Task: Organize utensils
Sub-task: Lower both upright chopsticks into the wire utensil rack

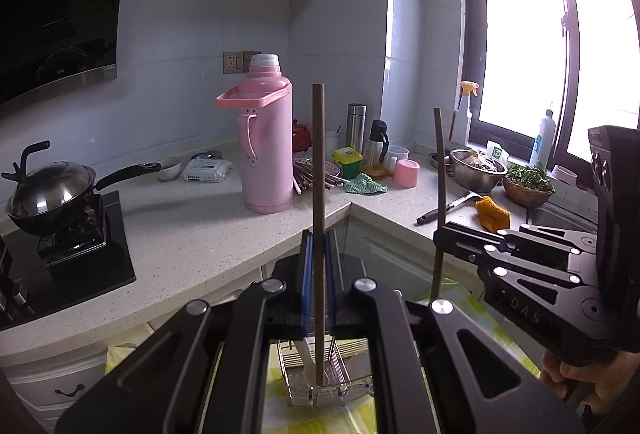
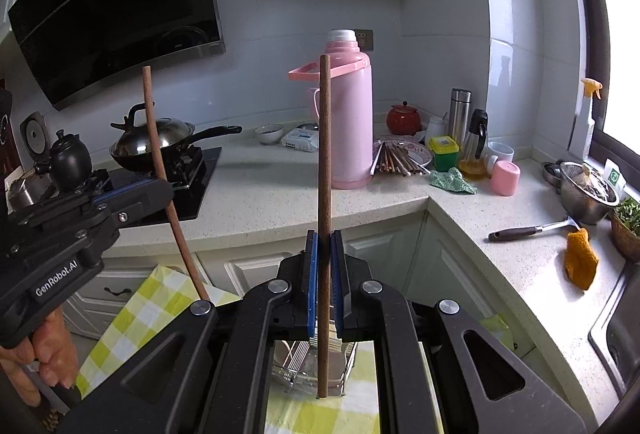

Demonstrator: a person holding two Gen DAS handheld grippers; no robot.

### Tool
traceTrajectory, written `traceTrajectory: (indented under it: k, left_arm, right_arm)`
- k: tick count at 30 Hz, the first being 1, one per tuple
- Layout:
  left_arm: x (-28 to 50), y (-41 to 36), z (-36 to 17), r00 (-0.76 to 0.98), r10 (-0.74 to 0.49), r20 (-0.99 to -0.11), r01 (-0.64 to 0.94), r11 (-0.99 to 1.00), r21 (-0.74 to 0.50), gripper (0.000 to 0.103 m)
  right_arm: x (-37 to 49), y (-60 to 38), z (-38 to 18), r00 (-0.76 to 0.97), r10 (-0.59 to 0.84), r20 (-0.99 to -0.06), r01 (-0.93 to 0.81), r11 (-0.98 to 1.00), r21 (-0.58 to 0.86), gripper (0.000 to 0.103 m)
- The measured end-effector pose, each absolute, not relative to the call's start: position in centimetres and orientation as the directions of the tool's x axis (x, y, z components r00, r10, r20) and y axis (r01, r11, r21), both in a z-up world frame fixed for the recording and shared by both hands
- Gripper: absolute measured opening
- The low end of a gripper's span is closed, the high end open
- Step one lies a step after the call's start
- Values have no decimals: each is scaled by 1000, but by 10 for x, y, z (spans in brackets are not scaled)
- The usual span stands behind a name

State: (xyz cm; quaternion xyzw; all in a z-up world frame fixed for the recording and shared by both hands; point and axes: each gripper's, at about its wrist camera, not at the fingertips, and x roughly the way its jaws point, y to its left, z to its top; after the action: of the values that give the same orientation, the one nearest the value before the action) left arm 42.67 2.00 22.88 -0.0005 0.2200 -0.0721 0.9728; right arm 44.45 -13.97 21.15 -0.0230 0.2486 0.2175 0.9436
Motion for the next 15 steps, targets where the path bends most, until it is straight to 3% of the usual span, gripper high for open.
traceTrajectory:
  k: [15]
  left_arm:
    - [480, 31, 169, 860, -123, -496, 89, 992, -91, 6]
  right_arm:
    - [491, -120, 163, 757, 402, -515, -415, 905, 97, 8]
